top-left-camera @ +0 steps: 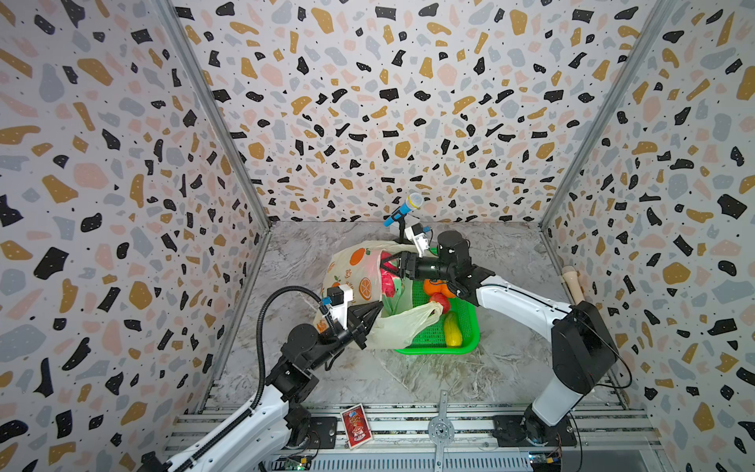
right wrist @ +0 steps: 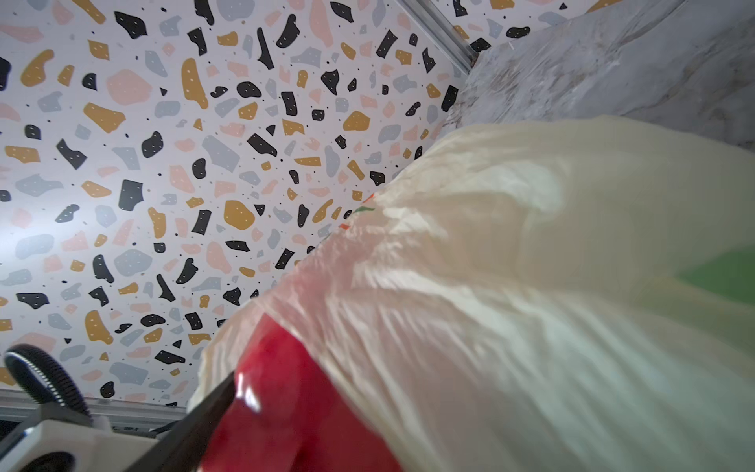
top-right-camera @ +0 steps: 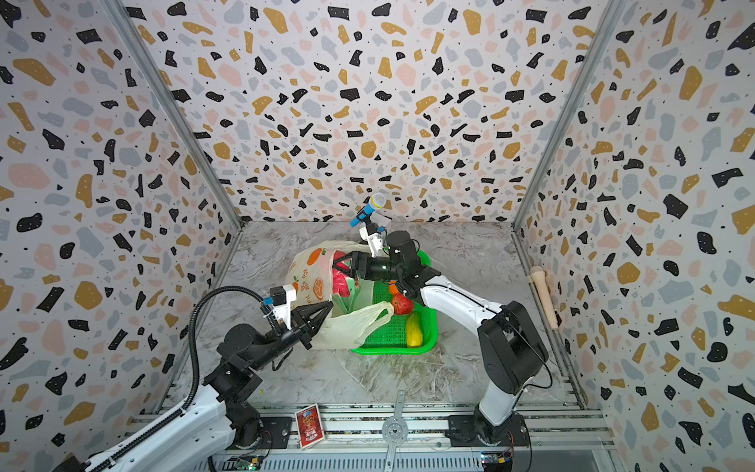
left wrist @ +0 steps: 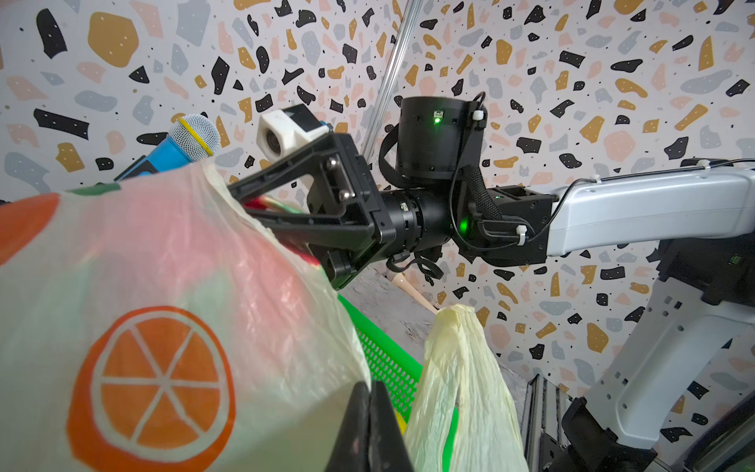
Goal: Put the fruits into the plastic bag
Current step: 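Carry the dragon fruit over the bag mouth held by the left gripper, then lower the dragon fruit into the bag and open the right gripper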
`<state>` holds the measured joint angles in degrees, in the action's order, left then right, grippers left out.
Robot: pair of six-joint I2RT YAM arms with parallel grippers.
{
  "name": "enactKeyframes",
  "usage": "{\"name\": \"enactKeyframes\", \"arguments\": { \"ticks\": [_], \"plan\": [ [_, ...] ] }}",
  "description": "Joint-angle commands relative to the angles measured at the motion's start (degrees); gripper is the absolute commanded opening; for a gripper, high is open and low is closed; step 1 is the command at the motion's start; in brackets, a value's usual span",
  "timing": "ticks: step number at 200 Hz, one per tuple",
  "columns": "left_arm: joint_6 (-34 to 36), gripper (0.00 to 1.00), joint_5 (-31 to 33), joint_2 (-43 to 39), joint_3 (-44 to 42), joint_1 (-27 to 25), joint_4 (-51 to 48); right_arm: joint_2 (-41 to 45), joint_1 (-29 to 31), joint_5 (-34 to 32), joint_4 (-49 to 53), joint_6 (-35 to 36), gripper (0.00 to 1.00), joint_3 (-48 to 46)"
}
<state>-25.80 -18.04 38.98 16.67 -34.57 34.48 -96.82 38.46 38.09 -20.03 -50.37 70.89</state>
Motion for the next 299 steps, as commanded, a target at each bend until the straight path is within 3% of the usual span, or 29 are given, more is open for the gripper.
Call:
{"name": "enactKeyframes", "arguments": {
  "ticks": [1, 46, 86, 135, 150, 172, 203, 234, 246, 299],
  "plan": [
    [-1.9, 0.00, -1.1, 1.0, -0.9, -0.2, 7.2, 1.1, 2.0, 1.0, -11.7, -5.2, 0.00, -0.9],
    [-1.4, 0.00, -0.7, 2.2, -0.4, -0.2, 10.4, -2.8, 4.1, 1.1, -13.1, -5.4, 0.01, -3.1],
    [-0.3, 0.00, 2.2, 1.6, -1.1, -0.2, 11.1, -6.1, 5.4, 0.8, -1.0, 2.3, 0.02, -1.3],
    [-0.2, 0.00, 7.5, -0.5, -2.5, -0.1, 11.9, -10.3, 5.8, 0.6, 6.6, 3.9, 0.06, 4.0],
    [-0.2, 0.00, 8.0, -1.0, -2.6, -0.1, 11.5, -11.3, 6.3, 0.0, 9.2, 5.0, 0.17, 6.0],
    [-0.1, 0.00, 8.8, -1.7, -2.8, 0.0, 10.0, -11.5, 6.7, -1.5, 12.0, 6.2, 0.48, 7.5],
    [-0.3, 0.00, 10.6, -2.7, -3.4, 0.1, 8.7, -10.4, 6.7, -3.4, 12.7, 6.3, 0.77, 6.7],
    [-0.3, 0.00, 12.6, -3.0, -3.9, 0.3, 7.1, -8.9, 6.7, -5.5, 13.9, 7.2, 0.87, 6.4],
    [-0.4, 0.00, 13.7, -3.2, -4.0, 0.4, 6.4, -8.1, 6.7, -6.9, 14.9, 8.0, 1.00, 6.4],
    [-0.6, 0.00, 16.9, -4.2, -4.3, 1.1, 2.9, -3.7, 6.6, -16.6, 19.6, 11.6, 0.99, 6.0]
  ]
}}
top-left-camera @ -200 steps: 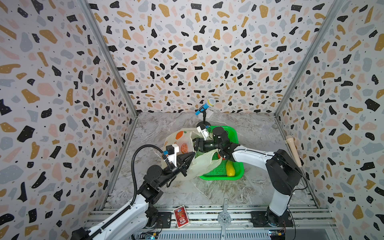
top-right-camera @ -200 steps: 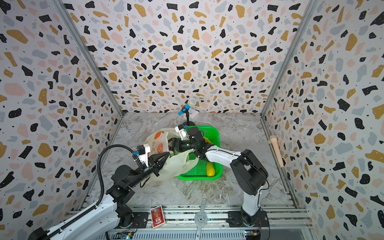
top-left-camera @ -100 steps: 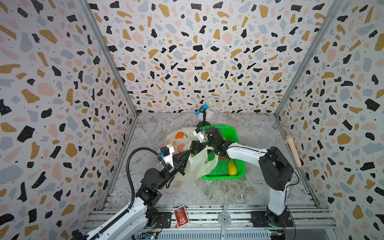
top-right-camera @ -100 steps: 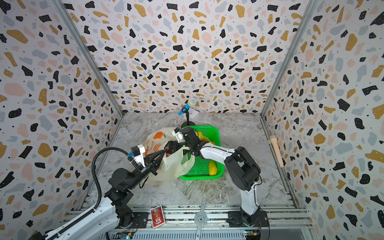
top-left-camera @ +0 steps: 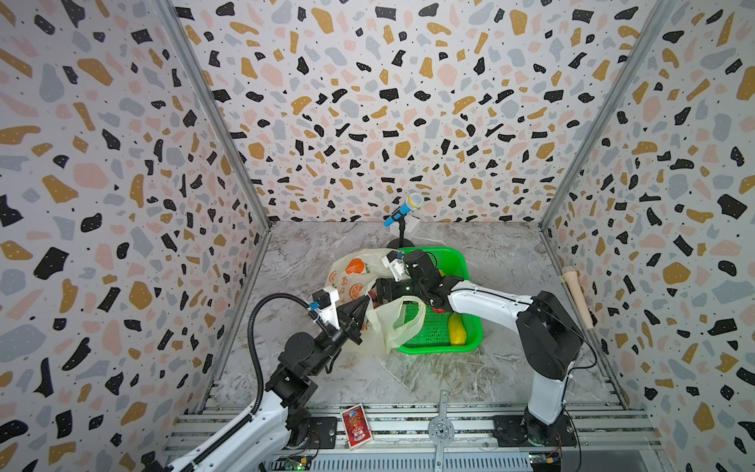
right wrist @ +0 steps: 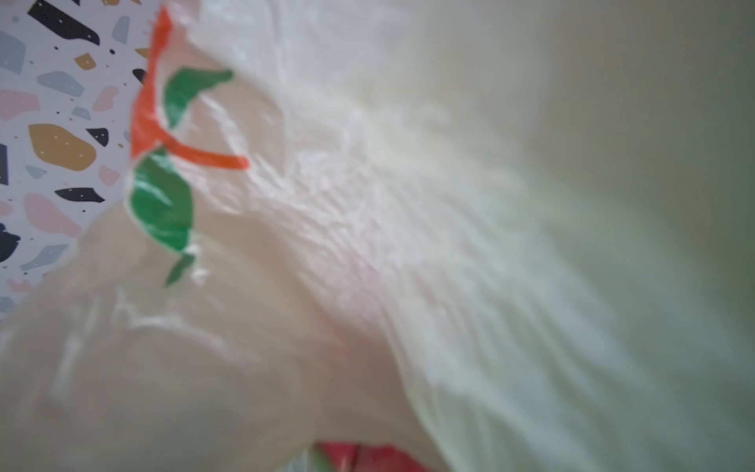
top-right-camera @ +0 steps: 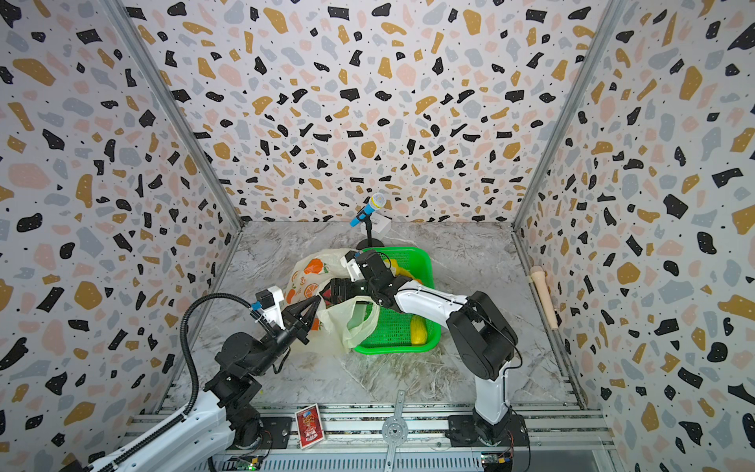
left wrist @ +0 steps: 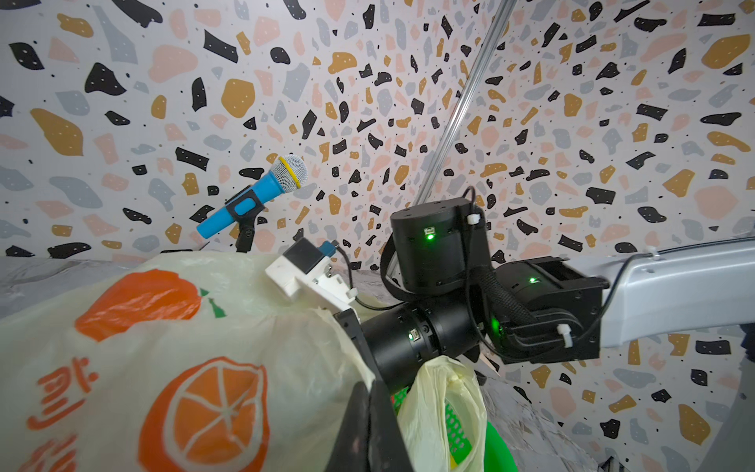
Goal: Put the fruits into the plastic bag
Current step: 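Lower the dragon fruit into the bag and open the right gripper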
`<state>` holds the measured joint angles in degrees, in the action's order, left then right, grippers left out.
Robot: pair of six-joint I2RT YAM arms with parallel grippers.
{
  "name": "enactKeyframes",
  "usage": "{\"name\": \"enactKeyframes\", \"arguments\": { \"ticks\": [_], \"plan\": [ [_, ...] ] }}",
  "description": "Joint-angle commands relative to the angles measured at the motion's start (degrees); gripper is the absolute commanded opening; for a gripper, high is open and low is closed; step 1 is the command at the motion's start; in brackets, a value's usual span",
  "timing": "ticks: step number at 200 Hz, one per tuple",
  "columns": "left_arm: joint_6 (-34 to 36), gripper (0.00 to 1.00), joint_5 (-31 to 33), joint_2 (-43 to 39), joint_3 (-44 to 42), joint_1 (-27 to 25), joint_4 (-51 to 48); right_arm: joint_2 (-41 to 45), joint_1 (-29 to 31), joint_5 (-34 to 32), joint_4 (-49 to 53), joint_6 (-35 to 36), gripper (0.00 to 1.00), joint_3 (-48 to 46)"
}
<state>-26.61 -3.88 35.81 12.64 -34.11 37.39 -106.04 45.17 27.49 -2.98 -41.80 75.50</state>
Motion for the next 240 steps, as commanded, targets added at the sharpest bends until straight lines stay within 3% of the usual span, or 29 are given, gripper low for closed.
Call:
{"name": "enactKeyframes", "arguments": {
  "ticks": [1, 94, 149, 182, 209, 240],
  "plan": [
    [0.2, 0.00, 2.8, -1.0, -0.3, 0.6, -0.1, 5.5, -0.1, -6.3, 2.7, 3.1, 0.99, 1.4],
    [1.1, 0.00, 11.4, -1.8, 2.3, 1.2, -13.5, 12.7, -0.1, -15.2, 7.8, 11.2, 0.99, 0.7],
    [1.3, 0.00, 17.3, -2.9, 3.1, 1.3, -15.6, 20.1, -1.2, -10.2, 14.9, 21.6, 0.96, -3.2],
    [2.3, 0.00, 16.4, -1.2, 4.4, 1.3, -15.4, 22.7, -1.3, -8.9, 19.0, 25.8, 0.92, -6.5],
    [4.9, 0.00, 15.1, 1.0, 7.1, 1.3, -18.1, 23.4, -1.8, -6.8, 18.4, 25.3, 0.84, -9.5],
    [5.5, 0.00, 13.8, 2.4, 8.7, 1.3, -18.7, 22.7, -4.4, -4.8, 13.8, 19.5, 0.78, -13.0]
  ]
}}
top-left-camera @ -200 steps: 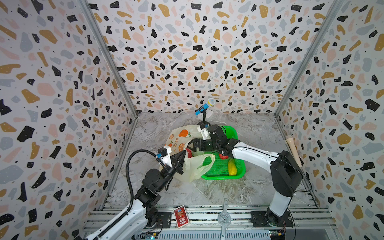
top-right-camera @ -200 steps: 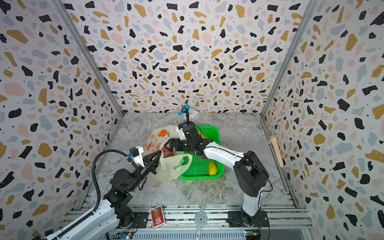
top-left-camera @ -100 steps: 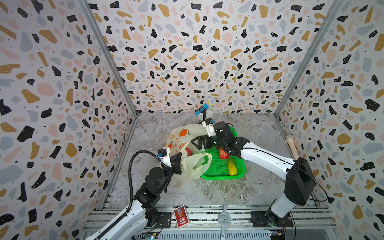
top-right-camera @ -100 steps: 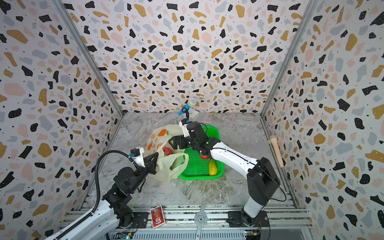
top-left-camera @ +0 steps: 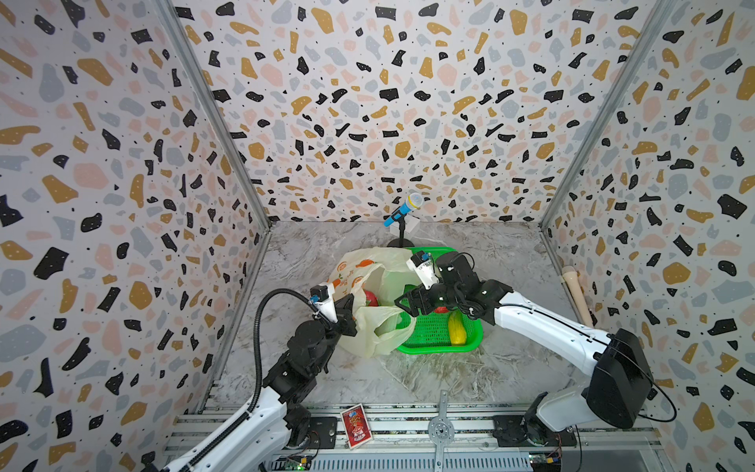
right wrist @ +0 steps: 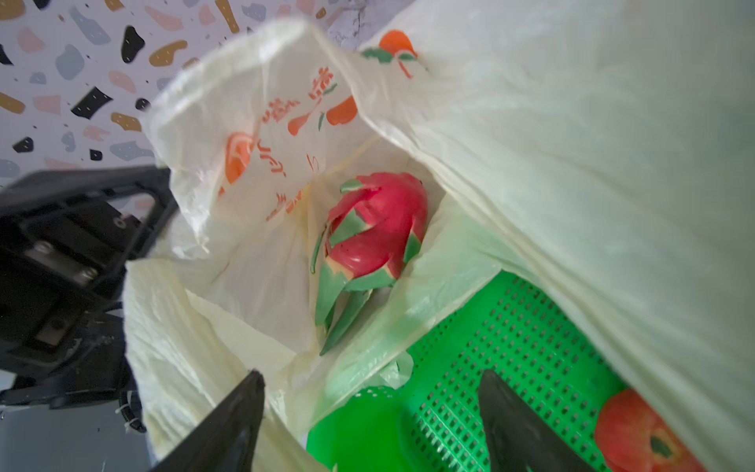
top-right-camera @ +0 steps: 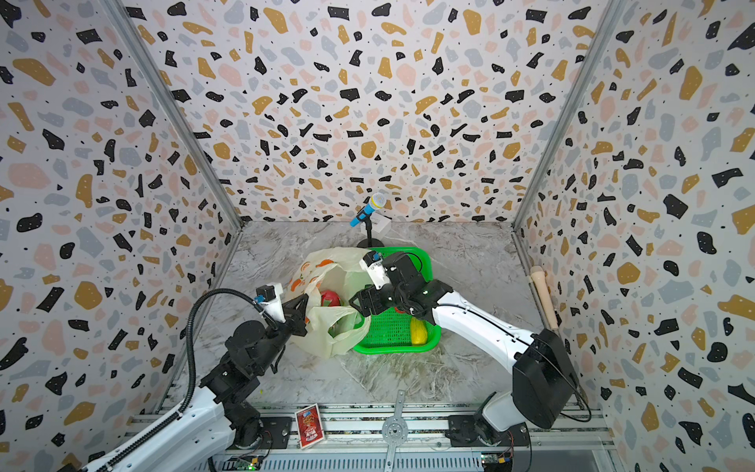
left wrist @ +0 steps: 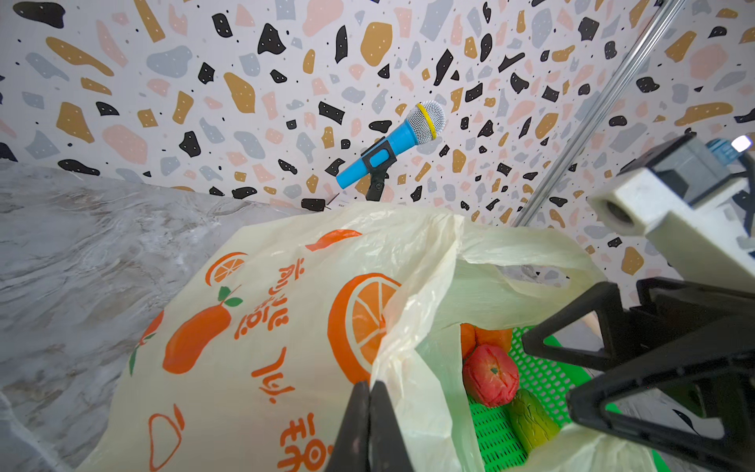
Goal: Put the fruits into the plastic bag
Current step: 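Lower the dragon fruit into the bag and open the right gripper, then withdraw the right gripper from the bag back toward the basket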
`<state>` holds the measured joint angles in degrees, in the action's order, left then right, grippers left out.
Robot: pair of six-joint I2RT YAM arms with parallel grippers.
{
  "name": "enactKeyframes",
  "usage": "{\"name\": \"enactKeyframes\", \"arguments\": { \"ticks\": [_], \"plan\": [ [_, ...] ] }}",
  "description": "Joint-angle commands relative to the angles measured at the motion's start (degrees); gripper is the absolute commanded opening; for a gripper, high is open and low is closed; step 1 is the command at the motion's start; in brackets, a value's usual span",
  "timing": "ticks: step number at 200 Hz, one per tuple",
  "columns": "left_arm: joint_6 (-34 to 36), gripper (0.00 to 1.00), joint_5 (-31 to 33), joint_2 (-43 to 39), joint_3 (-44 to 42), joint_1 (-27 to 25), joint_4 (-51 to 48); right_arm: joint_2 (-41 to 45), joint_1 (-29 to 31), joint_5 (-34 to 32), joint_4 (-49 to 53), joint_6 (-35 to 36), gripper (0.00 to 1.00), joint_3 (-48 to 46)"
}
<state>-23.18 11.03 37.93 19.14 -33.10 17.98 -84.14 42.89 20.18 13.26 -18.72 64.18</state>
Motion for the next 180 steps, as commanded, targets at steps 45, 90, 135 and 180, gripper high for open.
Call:
{"name": "enactKeyframes", "arguments": {
  "ticks": [45, 90, 135, 180],
  "plan": [
    [1.8, 0.00, -1.8, 0.2, 1.6, 0.3, 1.8, -1.5, -5.6, 5.0, -7.4, -8.6, 0.62, -2.8],
    [2.1, 0.00, -2.0, 0.0, 1.4, 0.3, 2.4, -4.6, -6.0, 9.2, -10.7, -11.1, 0.64, -2.9],
    [2.3, 0.00, -2.2, 0.0, 1.1, 0.3, 3.3, -8.5, -5.7, 14.0, -11.7, -12.8, 0.66, -2.2],
    [2.3, 0.00, -2.7, -0.3, 0.4, 0.3, 4.1, -12.7, -5.0, 17.5, -11.0, -12.4, 0.67, 0.5]
  ]
}}
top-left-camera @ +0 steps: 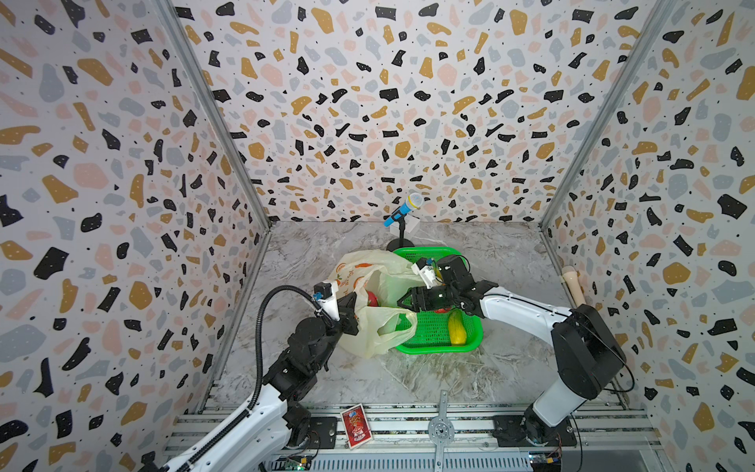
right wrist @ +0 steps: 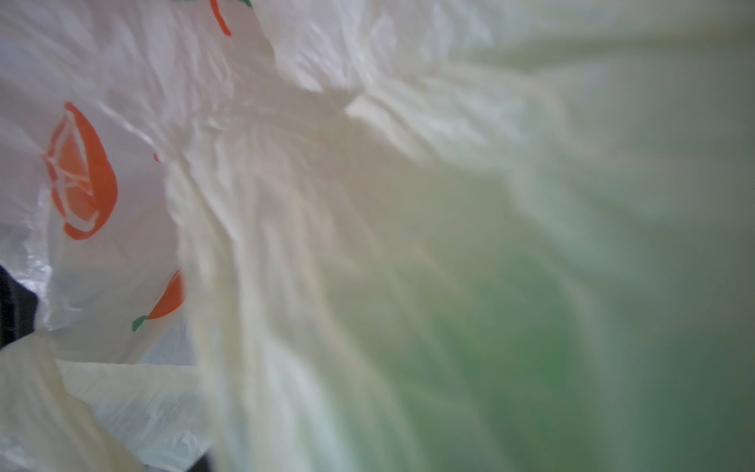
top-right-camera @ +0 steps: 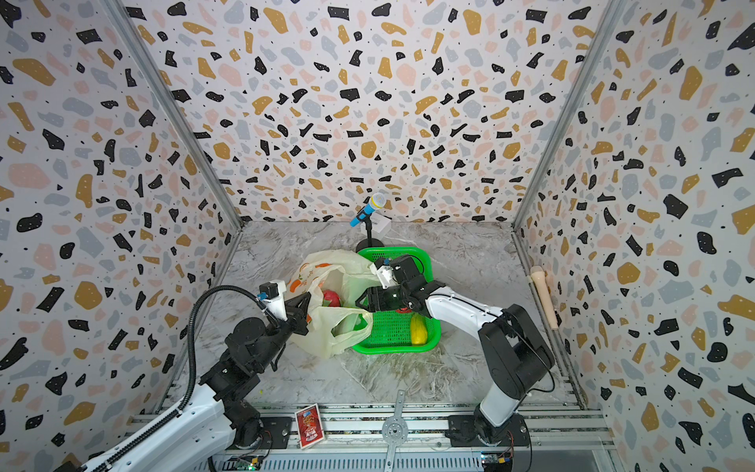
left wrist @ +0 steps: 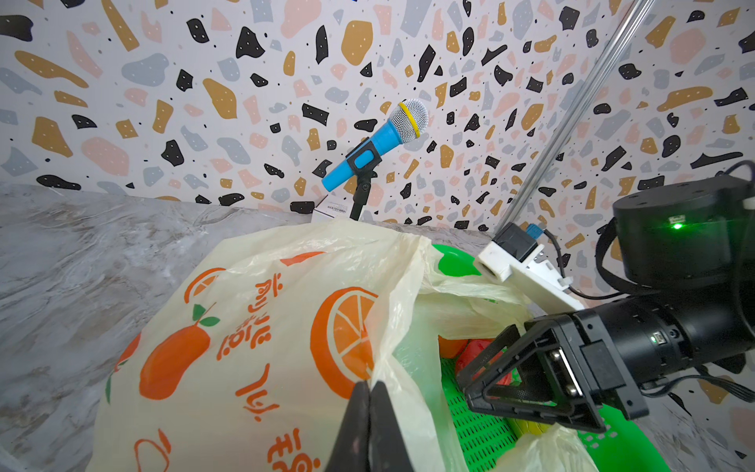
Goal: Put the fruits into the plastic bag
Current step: 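Withdraw the right gripper from the bag back toward the basket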
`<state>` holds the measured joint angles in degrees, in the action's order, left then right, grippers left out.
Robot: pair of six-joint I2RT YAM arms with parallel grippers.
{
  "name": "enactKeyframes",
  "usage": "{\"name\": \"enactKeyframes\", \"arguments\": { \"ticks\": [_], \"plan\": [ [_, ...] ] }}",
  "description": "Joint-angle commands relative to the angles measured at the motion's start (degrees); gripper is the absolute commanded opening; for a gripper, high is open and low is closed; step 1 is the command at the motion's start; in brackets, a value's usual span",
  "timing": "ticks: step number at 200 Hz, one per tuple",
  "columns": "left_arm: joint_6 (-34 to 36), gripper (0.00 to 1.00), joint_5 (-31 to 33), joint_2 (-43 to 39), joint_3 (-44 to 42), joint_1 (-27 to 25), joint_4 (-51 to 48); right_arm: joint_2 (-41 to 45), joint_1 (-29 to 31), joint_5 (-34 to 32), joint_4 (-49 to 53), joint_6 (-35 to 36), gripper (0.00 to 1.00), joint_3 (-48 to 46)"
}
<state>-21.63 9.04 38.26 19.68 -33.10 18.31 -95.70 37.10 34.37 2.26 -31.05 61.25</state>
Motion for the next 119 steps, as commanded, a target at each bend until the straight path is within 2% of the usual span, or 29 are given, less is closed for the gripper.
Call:
{"name": "enactKeyframes", "arguments": {
  "ticks": [1, 38, 58, 102, 119],
  "plan": [
    [0.8, 0.00, -0.7, -0.7, -0.3, 0.3, 3.8, -1.4, 0.8, 3.4, 0.1, 0.0, 0.68, 3.6],
    [0.9, 0.00, -0.7, -0.7, -0.3, 0.3, 4.0, -5.9, 2.2, 5.8, 1.5, 0.6, 0.69, 7.2],
    [0.7, 0.00, -0.8, -0.7, -0.3, 0.3, 3.9, -7.0, 2.7, 6.5, 1.0, 0.4, 0.64, 8.7],
    [0.1, 0.00, -0.4, -0.6, 0.0, 0.3, 3.7, -6.3, 2.9, 8.2, -1.3, 0.2, 0.23, 8.3],
    [-0.2, 0.00, -0.3, -0.7, 0.2, 0.3, 3.3, -5.4, 2.9, 8.3, -1.8, 0.2, 0.14, 7.6]
  ]
}}
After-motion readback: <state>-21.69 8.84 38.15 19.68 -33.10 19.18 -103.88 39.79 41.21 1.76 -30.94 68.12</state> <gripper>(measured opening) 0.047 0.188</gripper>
